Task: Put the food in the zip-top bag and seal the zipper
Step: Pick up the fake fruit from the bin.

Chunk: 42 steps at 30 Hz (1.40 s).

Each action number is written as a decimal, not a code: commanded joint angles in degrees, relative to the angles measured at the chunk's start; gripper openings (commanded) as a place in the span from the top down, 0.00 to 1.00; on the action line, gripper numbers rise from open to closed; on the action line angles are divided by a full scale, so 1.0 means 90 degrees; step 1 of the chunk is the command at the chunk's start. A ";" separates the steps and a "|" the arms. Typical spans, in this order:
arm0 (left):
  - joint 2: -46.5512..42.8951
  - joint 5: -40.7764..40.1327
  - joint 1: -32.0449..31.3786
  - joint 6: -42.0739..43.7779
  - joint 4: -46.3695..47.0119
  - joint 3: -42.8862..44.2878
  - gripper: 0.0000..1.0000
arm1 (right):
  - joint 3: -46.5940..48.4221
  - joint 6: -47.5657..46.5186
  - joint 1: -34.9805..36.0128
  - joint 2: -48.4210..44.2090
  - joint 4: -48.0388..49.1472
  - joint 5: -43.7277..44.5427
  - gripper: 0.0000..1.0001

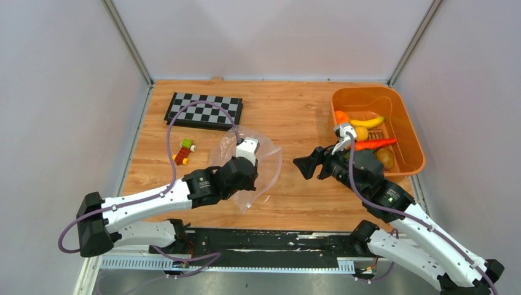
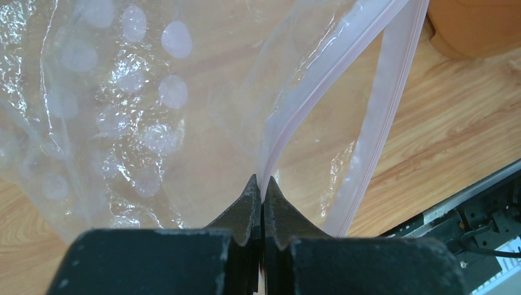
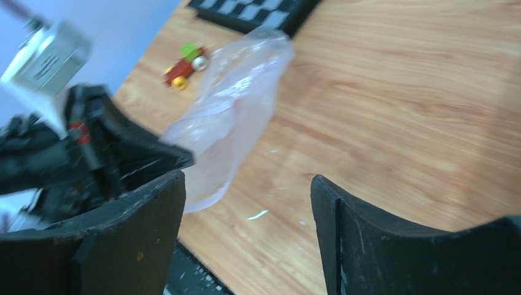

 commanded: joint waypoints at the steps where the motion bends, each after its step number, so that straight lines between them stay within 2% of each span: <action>1: 0.0013 0.0121 0.0068 0.0158 0.0344 -0.0014 1.00 | 0.0802 -0.0239 0.0015 -0.0038 -0.0937 0.2153 0.23; 5: 0.0023 0.0166 0.0195 0.0150 0.0385 -0.0090 1.00 | 0.1486 -0.0920 0.0011 0.0273 -0.1155 0.3043 0.19; 7: 0.0037 0.0267 0.0289 0.0164 0.0456 -0.0125 1.00 | 0.1731 -0.1327 -0.0012 0.0501 -0.1210 0.3874 0.14; 9: 0.0046 0.0336 0.0341 0.0195 0.0491 -0.0129 1.00 | 0.1853 -0.1736 -0.0222 0.0799 -0.1142 0.4575 0.13; 10: 0.0055 0.0353 0.0354 0.0229 0.0502 -0.0124 1.00 | 0.1878 -0.1892 -0.0491 0.1031 -0.1096 0.4625 0.12; 12: 0.0080 0.0394 0.0426 0.0291 0.0488 -0.0098 1.00 | 0.1973 -0.1863 -0.1500 0.1375 -0.1096 0.3767 0.11; 15: 0.0062 0.0505 0.0476 0.0308 0.0373 -0.0084 1.00 | 0.2049 -0.1352 -0.3341 0.1928 -0.1038 0.1589 0.11; 17: 0.0001 0.0530 0.0482 0.0297 0.0349 -0.0138 1.00 | 0.2088 -0.1076 -0.4039 0.2314 -0.0961 0.0877 0.11; 20: -0.0101 0.0504 0.0517 0.0294 0.0318 -0.0194 1.00 | 0.2197 -0.0915 -0.4689 0.2936 -0.0807 -0.0044 0.08; 22: -0.0150 0.0501 0.0545 0.0311 0.0286 -0.0185 1.00 | 0.2356 -0.0864 -0.4970 0.3371 -0.0814 -0.0133 0.04; 25: -0.0155 0.0548 0.0566 0.0339 0.0265 -0.0116 1.00 | 0.2430 -0.0787 -0.5361 0.4035 -0.0738 0.0042 0.04; 28: -0.0075 0.0657 0.0577 0.0375 0.0203 -0.0014 1.00 | 0.2523 -0.0958 -0.5620 0.4574 -0.0646 -0.0100 0.11; 33: -0.0075 0.0735 0.0582 0.0367 0.0121 -0.0015 1.00 | 0.2633 -0.1161 -0.5742 0.5223 -0.0520 0.0430 0.12; 42: -0.0178 0.0781 0.0595 0.0473 0.0086 -0.0085 1.00 | 0.3155 -0.1225 -0.5961 0.6443 -0.0489 0.0338 0.15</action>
